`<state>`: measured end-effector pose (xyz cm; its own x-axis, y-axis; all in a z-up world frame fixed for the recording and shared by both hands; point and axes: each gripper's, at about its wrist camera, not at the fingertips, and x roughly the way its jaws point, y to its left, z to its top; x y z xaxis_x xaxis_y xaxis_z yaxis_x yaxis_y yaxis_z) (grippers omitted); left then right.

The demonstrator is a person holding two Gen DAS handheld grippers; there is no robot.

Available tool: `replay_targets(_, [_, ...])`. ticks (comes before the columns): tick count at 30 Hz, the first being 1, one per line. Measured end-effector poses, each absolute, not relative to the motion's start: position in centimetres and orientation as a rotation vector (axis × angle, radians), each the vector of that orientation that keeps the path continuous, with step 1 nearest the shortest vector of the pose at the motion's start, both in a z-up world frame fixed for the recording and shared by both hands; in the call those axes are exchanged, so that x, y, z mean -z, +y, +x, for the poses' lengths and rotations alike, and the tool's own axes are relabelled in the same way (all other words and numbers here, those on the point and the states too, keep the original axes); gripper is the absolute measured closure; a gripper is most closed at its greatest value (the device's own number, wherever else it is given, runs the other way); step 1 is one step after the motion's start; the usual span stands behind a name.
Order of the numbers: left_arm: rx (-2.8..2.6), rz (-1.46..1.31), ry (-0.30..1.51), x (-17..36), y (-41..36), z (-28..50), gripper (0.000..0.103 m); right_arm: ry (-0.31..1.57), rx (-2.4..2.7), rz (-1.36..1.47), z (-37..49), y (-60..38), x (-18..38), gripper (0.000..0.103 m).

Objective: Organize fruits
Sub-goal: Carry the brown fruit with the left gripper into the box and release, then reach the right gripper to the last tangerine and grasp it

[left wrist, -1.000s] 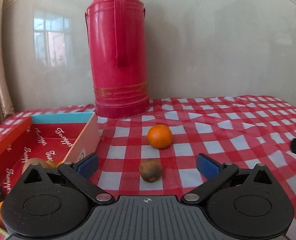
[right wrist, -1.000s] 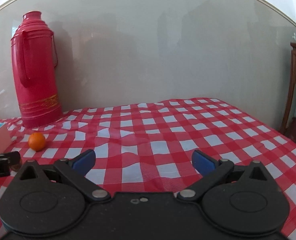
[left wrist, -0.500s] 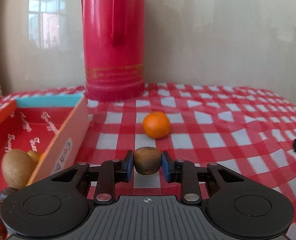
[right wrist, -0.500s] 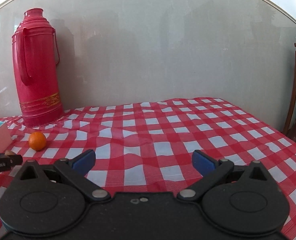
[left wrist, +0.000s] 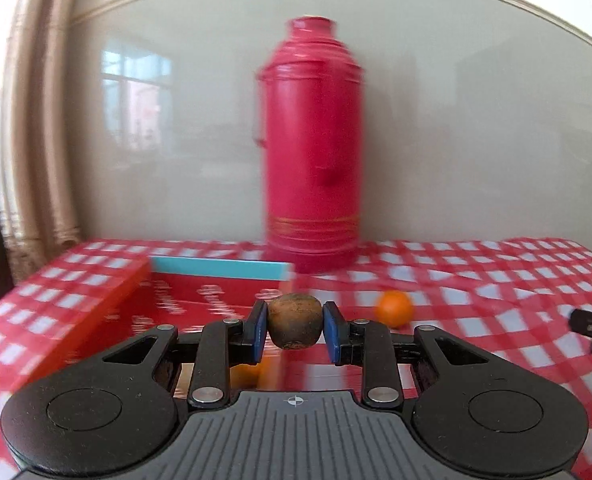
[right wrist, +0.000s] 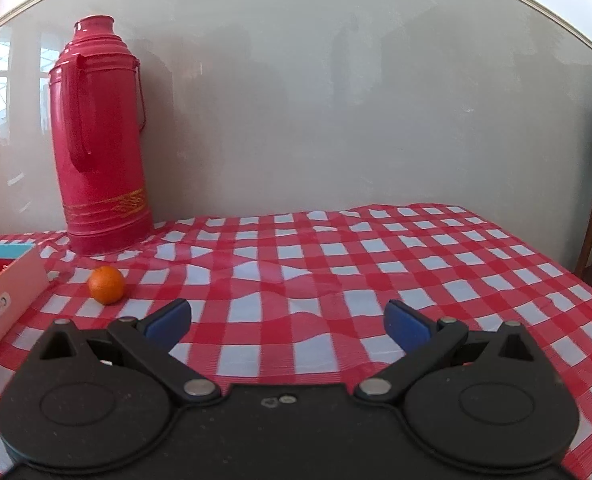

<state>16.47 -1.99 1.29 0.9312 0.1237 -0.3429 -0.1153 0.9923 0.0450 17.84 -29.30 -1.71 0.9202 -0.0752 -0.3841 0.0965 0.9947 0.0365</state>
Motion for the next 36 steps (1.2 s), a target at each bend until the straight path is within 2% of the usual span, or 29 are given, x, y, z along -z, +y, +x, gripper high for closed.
replay_targets(8, [-0.208, -0.002, 0.371, -0.5, 3.8, 15.5, 0.073, 0.391, 0.039, 0.044, 18.0, -26.0, 1.7, 0.006])
replay_targets(9, [-0.203, 0.003, 0.379, -0.3, 4.1, 15.5, 0.069, 0.391, 0.032, 0.040, 18.0, -25.6, 1.7, 0.006])
replay_targets(10, [-0.209, 0.014, 0.381, -0.1, 4.1, 15.5, 0.037, 0.388, 0.026, 0.038, 18.0, -25.2, 1.6, 0.006])
replay_targets(11, [-0.228, 0.033, 0.369, -0.1, 4.0, 15.1, 0.012, 0.387, 0.019, 0.035, 18.1, -24.8, 1.6, 0.006])
replay_targets(12, [-0.249, 0.059, 0.332, 0.0, 3.9, 14.5, 0.000, 0.386, 0.014, 0.033, 18.2, -24.4, 1.5, 0.006])
replay_targets(14, [-0.252, 0.099, 0.287, -0.3, 3.7, 14.1, 0.000, 0.380, 0.003, 0.032, 18.3, -23.8, 1.4, 0.006])
replay_targets(36, [-0.345, 0.082, 0.315, 0.3, 8.6, 14.3, 0.000, 0.368, -0.089, -0.012, 22.0, -19.0, 1.2, 0.006])
